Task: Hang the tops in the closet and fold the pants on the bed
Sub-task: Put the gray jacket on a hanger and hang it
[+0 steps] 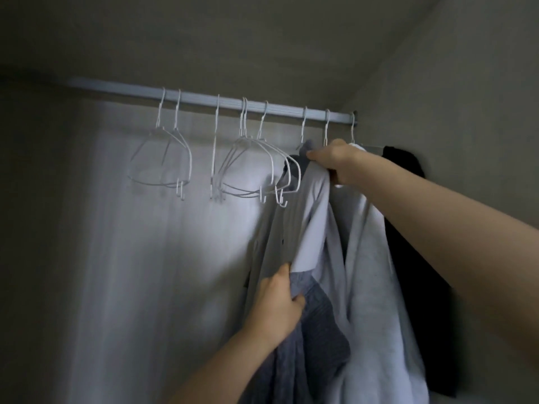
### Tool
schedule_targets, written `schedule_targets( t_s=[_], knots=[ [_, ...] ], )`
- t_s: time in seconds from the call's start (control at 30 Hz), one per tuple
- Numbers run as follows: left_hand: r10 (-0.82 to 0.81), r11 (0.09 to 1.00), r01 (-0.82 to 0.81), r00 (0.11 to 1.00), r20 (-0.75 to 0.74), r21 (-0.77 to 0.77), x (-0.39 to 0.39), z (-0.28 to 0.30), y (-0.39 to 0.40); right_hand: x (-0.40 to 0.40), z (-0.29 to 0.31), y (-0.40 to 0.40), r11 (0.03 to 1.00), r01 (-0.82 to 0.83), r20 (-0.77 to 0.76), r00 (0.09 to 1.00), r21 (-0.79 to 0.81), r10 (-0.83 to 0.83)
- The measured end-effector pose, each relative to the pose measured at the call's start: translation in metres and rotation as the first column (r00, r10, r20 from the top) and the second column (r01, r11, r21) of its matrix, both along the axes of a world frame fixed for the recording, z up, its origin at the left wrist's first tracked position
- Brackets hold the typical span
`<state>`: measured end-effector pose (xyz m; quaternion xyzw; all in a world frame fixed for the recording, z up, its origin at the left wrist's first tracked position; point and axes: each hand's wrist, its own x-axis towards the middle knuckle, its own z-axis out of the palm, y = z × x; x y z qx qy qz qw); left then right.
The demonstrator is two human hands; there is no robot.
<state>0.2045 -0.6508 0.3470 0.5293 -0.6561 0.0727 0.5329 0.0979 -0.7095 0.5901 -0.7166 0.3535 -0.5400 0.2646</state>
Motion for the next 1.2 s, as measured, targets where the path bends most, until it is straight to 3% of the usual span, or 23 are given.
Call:
schedule_targets(
  t_s=[0.1, 0.3, 0.5, 0.63, 0.77, 0.97, 1.07, 1.2],
  knots=[
    [0.017, 1.000, -0.017, 0.999, -0.049, -0.001, -0.005, -0.007, 0.015, -0.013, -0.015, 0.014, 0.999, -0.028, 0.050, 0.998, 0.028, 0.027],
    [0.081, 0.996, -0.078, 0.992, -0.093, 0.029, -0.020, -0.030, 0.055, -0.038, -0.056, 0.065, 0.999, -0.044, 0.000, 0.999, -0.005, 0.044],
    [0.131, 0.989, -0.122, 0.986, -0.101, 0.088, -0.025, -0.062, 0.097, -0.054, -0.127, 0.125, 0.982, -0.041, -0.150, 0.989, -0.183, 0.013],
    [0.101, 0.981, -0.077, 0.987, -0.126, 0.180, -0.021, -0.090, 0.147, -0.052, -0.188, 0.157, 0.971, -0.168, -0.269, 0.956, -0.173, 0.117],
    [0.272, 0.951, -0.234, 0.946, -0.179, 0.204, -0.012, -0.117, 0.216, -0.042, -0.243, 0.190, 0.934, -0.326, -0.347, 0.901, -0.144, 0.260],
    [0.587, 0.804, -0.516, 0.768, -0.255, 0.297, -0.038, -0.185, 0.346, -0.019, -0.332, 0.260, 0.785, -0.617, -0.534, 0.685, -0.063, 0.496],
    [0.733, 0.680, -0.647, 0.609, -0.303, 0.344, -0.074, -0.217, 0.417, -0.021, -0.370, 0.305, 0.625, -0.779, -0.539, 0.503, 0.055, 0.675],
    [0.871, 0.467, -0.779, 0.321, -0.373, 0.419, -0.149, -0.259, 0.515, -0.040, -0.419, 0.382, 0.372, -0.909, -0.527, 0.224, 0.191, 0.820]
  ],
)
